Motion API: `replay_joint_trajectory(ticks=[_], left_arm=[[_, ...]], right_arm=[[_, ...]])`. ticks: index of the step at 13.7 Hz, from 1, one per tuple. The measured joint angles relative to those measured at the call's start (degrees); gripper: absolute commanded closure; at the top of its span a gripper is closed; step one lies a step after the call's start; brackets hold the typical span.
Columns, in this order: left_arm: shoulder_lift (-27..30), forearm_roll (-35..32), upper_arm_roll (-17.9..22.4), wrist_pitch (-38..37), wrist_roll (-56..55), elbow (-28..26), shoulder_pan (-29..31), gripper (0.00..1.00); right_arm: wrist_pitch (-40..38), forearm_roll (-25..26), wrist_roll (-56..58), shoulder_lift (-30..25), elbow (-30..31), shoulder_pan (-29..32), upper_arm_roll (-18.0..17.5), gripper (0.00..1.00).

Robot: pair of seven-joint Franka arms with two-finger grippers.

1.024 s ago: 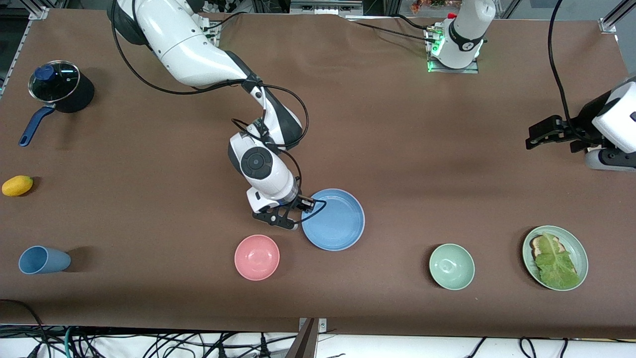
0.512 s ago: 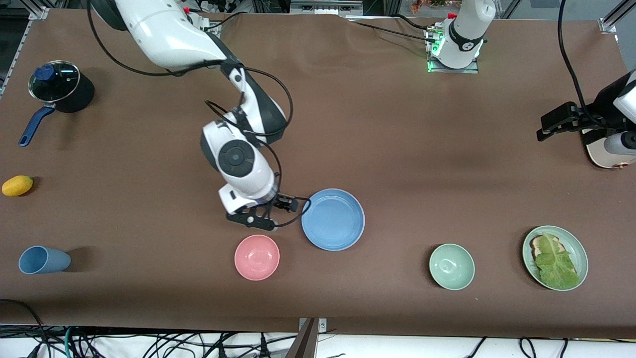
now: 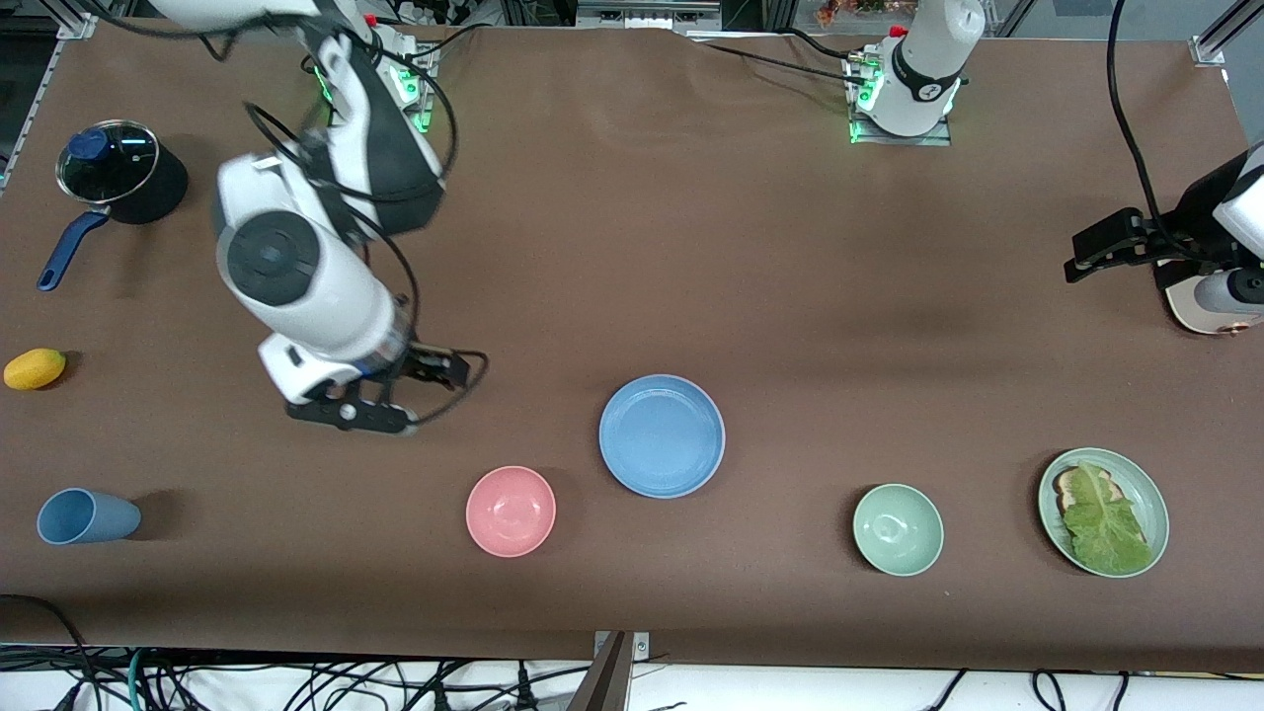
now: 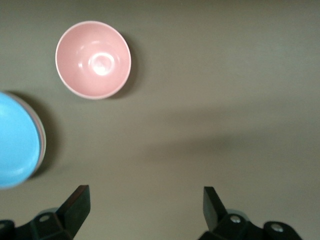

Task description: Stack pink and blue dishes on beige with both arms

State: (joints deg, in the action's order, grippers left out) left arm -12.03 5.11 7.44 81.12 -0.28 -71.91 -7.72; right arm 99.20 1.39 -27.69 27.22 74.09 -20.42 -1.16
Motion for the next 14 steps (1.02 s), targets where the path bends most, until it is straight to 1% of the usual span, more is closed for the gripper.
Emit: replay_joint_trajectory(ticks=[2, 4, 8, 11, 12, 14], left_arm=[[0.0, 0.0, 0.0, 0.0, 0.2, -0.1, 0.3, 0.0], [0.0, 0.0, 0.0, 0.0, 0.2, -0.1, 0.3, 0.0], [0.0, 0.0, 0.0, 0.0, 0.3, -0.1, 0.3, 0.0], [0.0, 0.0, 0.0, 0.0, 0.3, -0.1, 0.3, 0.0], [0.0, 0.0, 0.0, 0.0, 0.4, -0.1, 0.3, 0.0], [0.0, 0.0, 0.0, 0.0, 0.4, -0.1, 0.3, 0.0]], right_arm=[[-2.4, -1.8, 5.0, -6.2, 4.4, 1.4, 1.2, 0.0], [-5.5, -1.9, 8.9, -11.2, 7.7, 2.6, 2.1, 0.0], [-11.4, -2.0, 17.9, -17.2, 9.6, 8.0, 2.4, 0.0], [-14.8, -2.1, 24.2, -21.8, 11.6, 12.6, 2.2, 0.0], [-15.4, -2.1, 25.4, -23.8, 13.0, 13.9, 1.8, 0.0], [-15.7, -2.1, 26.2, -27.3, 15.7, 16.3, -0.2, 0.0]])
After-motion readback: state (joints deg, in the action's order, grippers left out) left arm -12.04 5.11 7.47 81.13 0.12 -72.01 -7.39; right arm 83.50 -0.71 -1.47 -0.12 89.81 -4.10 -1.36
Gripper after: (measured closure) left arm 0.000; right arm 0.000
